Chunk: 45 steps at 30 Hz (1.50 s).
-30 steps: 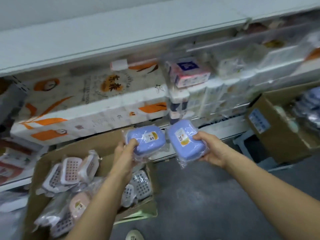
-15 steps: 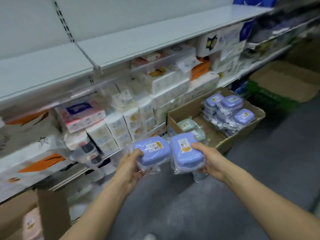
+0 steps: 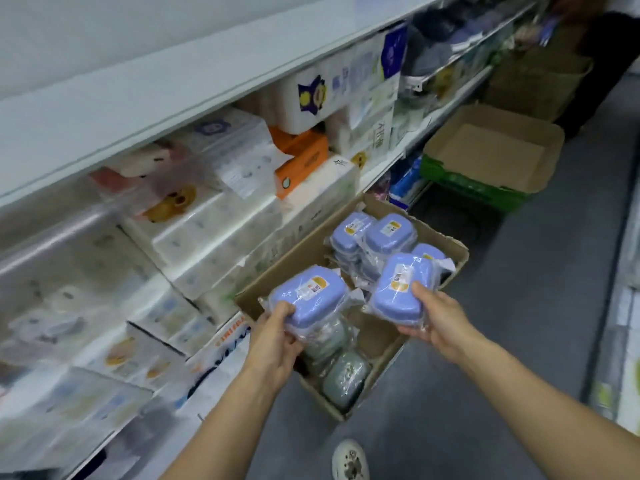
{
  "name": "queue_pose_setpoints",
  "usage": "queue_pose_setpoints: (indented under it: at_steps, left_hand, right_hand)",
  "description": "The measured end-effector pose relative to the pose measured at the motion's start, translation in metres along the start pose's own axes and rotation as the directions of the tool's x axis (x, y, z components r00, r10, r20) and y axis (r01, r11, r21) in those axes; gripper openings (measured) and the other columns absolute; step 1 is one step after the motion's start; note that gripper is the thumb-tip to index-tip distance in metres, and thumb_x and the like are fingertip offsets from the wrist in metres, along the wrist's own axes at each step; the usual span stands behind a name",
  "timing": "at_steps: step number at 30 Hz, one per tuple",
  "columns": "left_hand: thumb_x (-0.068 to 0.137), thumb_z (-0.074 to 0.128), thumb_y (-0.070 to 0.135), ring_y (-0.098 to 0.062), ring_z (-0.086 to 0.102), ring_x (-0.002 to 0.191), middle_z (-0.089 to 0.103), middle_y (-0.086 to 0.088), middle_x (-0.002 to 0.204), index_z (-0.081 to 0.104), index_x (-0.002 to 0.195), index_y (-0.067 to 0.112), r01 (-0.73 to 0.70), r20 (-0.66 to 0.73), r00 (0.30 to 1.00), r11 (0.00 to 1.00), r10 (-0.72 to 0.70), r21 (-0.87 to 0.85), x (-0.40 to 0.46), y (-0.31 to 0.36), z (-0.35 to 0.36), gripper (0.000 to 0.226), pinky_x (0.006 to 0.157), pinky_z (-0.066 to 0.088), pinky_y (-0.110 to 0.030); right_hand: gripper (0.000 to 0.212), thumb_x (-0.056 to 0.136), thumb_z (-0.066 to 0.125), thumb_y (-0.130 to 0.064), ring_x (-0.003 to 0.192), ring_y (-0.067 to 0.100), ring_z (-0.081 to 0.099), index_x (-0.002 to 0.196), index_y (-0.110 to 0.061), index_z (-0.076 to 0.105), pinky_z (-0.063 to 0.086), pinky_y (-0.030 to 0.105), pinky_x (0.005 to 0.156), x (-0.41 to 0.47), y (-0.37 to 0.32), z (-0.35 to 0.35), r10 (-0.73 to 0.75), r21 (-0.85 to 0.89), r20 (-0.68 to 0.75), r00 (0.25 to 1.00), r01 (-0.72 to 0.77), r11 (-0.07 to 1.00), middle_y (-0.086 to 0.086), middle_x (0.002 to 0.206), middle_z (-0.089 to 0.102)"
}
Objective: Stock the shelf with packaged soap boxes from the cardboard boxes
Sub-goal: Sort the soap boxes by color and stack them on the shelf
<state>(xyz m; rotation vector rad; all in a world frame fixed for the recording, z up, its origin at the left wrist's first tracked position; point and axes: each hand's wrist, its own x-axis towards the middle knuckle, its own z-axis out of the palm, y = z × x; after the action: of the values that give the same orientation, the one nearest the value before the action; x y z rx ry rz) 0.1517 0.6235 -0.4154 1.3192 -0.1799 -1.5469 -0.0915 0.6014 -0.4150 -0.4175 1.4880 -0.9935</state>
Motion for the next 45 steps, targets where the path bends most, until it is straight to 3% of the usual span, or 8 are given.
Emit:
queue_pose_setpoints:
  at_steps: [8,13,17,22,31,37,41,45]
  left_hand:
    - [0.090,0.053,0.001,-0.024,0.067,0.085,0.064,-0.022,0.123,0.050,0.131,0.002,-0.010,0.035,0.999,0.995,0.013,-0.101,0.159,0.009,0.127,0.041,0.084,0.056,-0.047]
    - [0.092,0.059,0.007,-0.018,0.071,0.071,0.066,-0.017,0.115,0.048,0.129,0.005,0.027,0.010,1.000,1.000,-0.027,-0.011,0.229,-0.002,0.168,0.039,0.052,0.055,-0.027]
    - [0.092,0.057,0.009,-0.012,0.065,0.060,0.064,-0.014,0.099,0.045,0.120,0.007,0.006,-0.088,0.996,0.979,0.012,0.205,0.256,-0.020,0.172,0.030,0.046,0.048,-0.021]
    - [0.087,0.067,0.033,-0.029,0.066,0.093,0.065,-0.016,0.118,0.054,0.121,0.014,0.057,-0.104,0.994,0.911,-0.015,0.409,0.282,-0.028,0.160,0.041,0.085,0.056,-0.049]
    - [0.087,0.065,0.042,-0.028,0.064,0.085,0.068,-0.012,0.103,0.060,0.119,0.011,0.119,-0.097,0.992,0.794,-0.076,0.596,0.281,-0.010,0.162,0.045,0.078,0.052,-0.038]
    - [0.064,0.059,0.075,-0.028,0.054,0.126,0.054,-0.007,0.142,0.034,0.147,0.019,-0.219,0.201,0.976,0.481,0.089,0.849,0.220,0.019,0.149,0.103,0.106,0.043,-0.049]
    - [0.089,0.048,0.066,-0.028,0.025,0.146,0.027,-0.006,0.160,0.017,0.155,0.020,-0.496,0.456,0.819,0.028,0.349,0.868,0.136,0.035,0.130,0.087,0.116,0.028,-0.052]
    - [0.090,0.042,0.068,-0.024,0.033,0.141,0.038,-0.005,0.153,0.028,0.152,0.019,-0.556,0.575,0.660,-0.200,0.484,0.807,0.040,0.045,0.089,0.080,0.113,0.032,-0.049]
  right_hand:
    - [0.029,0.098,0.056,-0.028,0.099,0.033,0.064,0.121,-0.013,0.048,0.057,0.049,0.074,0.144,-0.043,-0.011,-0.011,-0.048,-0.269,0.963,-0.002,0.999,0.014,0.123,0.061]
    - [0.035,0.099,0.052,-0.030,0.088,0.033,0.066,0.126,-0.009,0.046,0.058,0.038,0.049,0.191,-0.039,-0.013,0.050,-0.072,-0.314,0.948,-0.077,0.994,0.014,0.114,0.061]
    - [0.051,0.096,0.052,-0.040,0.104,0.039,0.060,0.130,-0.005,0.042,0.054,0.045,0.081,0.205,-0.039,-0.014,-0.042,-0.364,-0.409,0.912,-0.121,0.923,0.017,0.123,0.059]
    - [0.055,0.095,0.047,-0.041,0.092,0.043,0.063,0.126,0.002,0.035,0.055,0.042,0.069,0.206,-0.049,-0.018,-0.014,-0.645,-0.399,0.917,-0.270,0.715,0.022,0.119,0.056]
    - [0.054,0.095,0.042,-0.041,0.085,0.039,0.066,0.123,0.005,0.039,0.055,0.044,0.083,0.194,-0.072,-0.021,0.052,-0.765,-0.344,0.938,-0.312,0.563,0.027,0.113,0.062]
    - [0.069,0.096,0.046,-0.046,0.132,0.034,0.039,0.149,-0.008,0.022,0.040,0.040,0.100,0.136,-0.101,-0.007,-0.161,-0.925,-0.167,0.973,-0.098,0.368,0.016,0.148,0.034]
    - [0.066,0.097,0.044,-0.046,0.140,0.029,0.023,0.152,-0.020,0.020,0.027,0.042,0.109,0.075,-0.098,0.008,-0.425,-0.945,0.136,0.895,0.245,0.215,0.006,0.155,0.022]
    - [0.059,0.097,0.047,-0.042,0.140,0.025,0.027,0.149,-0.019,0.030,0.027,0.043,0.112,0.008,-0.080,0.021,-0.573,-0.906,0.316,0.757,0.420,0.056,0.003,0.155,0.027]
